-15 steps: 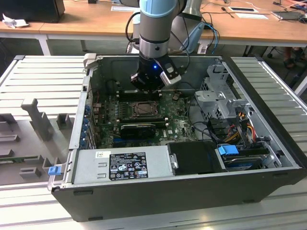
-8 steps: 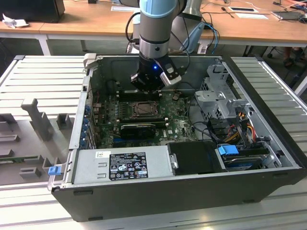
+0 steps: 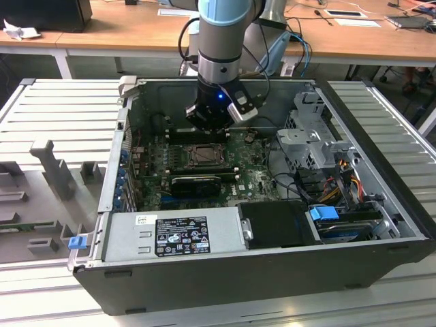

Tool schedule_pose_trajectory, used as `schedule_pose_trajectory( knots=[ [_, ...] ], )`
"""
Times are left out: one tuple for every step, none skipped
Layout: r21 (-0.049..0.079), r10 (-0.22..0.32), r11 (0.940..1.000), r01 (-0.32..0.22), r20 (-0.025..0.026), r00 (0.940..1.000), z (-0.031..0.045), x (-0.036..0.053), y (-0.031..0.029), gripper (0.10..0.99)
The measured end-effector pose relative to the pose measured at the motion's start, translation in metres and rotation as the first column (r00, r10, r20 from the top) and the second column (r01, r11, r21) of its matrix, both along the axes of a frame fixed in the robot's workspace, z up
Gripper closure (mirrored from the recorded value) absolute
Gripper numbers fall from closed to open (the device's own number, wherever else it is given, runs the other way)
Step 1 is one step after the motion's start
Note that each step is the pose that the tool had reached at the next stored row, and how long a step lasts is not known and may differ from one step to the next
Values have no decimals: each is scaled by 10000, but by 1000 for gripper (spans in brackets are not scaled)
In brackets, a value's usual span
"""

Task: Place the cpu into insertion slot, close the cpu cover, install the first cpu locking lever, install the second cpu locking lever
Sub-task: 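Install the second cpu locking lever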

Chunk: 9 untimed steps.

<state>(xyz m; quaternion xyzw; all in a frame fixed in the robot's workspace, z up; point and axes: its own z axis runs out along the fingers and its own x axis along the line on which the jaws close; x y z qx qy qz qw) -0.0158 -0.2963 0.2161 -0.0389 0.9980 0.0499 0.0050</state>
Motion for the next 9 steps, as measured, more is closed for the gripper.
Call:
schedule_pose_trajectory(
  knots=[
    [-1,0,10000,0,-1,10000,0,0,-3,980],
    [0,0,10000,0,0,10000,0,0,-10,980],
    [0,0,10000,0,0,10000,0,0,-21,980],
    [0,-1,10000,1,0,10000,0,0,-38,980],
    [1,0,10000,0,0,10000,0,0,-45,980],
    [1,0,10000,0,0,10000,0,0,-52,980],
    [1,-1,10000,1,0,10000,0,0,-60,980],
    [0,-1,10000,1,0,10000,0,0,-71,980],
    [1,-1,10000,1,0,10000,0,0,-74,980]
  ],
)
